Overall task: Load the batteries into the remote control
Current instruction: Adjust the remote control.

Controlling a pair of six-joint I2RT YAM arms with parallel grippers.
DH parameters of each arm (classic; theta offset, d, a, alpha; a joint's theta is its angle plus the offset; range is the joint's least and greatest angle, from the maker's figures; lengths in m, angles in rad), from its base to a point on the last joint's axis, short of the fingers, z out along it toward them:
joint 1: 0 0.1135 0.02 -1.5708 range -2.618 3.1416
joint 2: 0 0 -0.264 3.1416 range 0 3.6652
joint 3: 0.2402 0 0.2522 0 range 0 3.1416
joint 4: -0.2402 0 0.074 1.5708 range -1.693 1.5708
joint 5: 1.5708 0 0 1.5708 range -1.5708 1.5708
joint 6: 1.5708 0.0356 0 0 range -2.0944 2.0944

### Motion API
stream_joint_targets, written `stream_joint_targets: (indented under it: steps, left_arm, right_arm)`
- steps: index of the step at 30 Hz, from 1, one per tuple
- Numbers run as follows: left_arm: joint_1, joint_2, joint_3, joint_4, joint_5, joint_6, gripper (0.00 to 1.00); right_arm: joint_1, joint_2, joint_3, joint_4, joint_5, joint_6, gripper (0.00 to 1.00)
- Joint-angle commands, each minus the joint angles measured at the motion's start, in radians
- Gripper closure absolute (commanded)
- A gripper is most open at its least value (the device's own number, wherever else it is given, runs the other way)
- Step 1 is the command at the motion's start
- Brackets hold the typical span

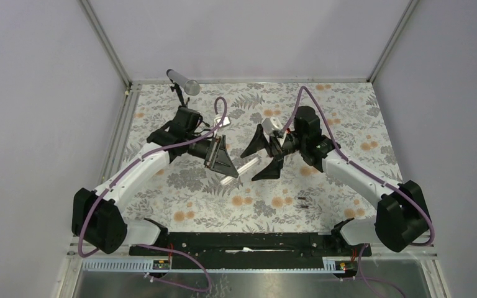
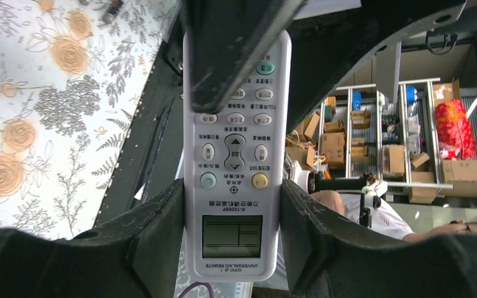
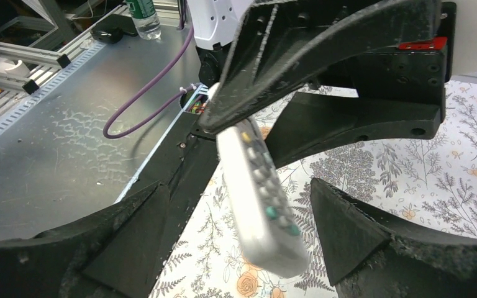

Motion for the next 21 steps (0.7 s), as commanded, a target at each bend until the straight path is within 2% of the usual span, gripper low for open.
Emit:
stream_joint_targets:
  steps: [1, 4, 10, 15, 20, 21]
  left_arm:
    - [-0.049, -0.036, 0.04, 0.017, 0.058, -0.013, 0.59]
    - [-0.057, -0.036, 0.039, 0.033, 0.061, -0.031, 0.59]
    - [-0.069, -0.061, 0.035, 0.151, 0.086, -0.133, 0.59]
    - [-0.077, -0.092, 0.027, 0.217, 0.099, -0.213, 0.59]
    - [-0.078, -0.113, -0.008, 0.307, 0.105, -0.285, 0.59]
    - [-0.078, -0.114, -0.014, 0.317, 0.103, -0.293, 0.59]
  right_arm:
    - [0.021, 0.007, 0.009, 0.021, -0.042, -0.029, 0.12]
    - [0.032, 0.002, 0.001, 0.056, -0.032, 0.002, 0.17]
    - [0.032, -0.005, -0.02, 0.15, -0.041, 0.09, 0.37]
    - [0.032, -0.027, -0.04, 0.22, -0.069, 0.14, 0.41]
    - [0.033, -0.051, -0.063, 0.368, -0.068, 0.265, 0.56]
    - [0.032, -0.056, -0.068, 0.403, -0.069, 0.297, 0.56]
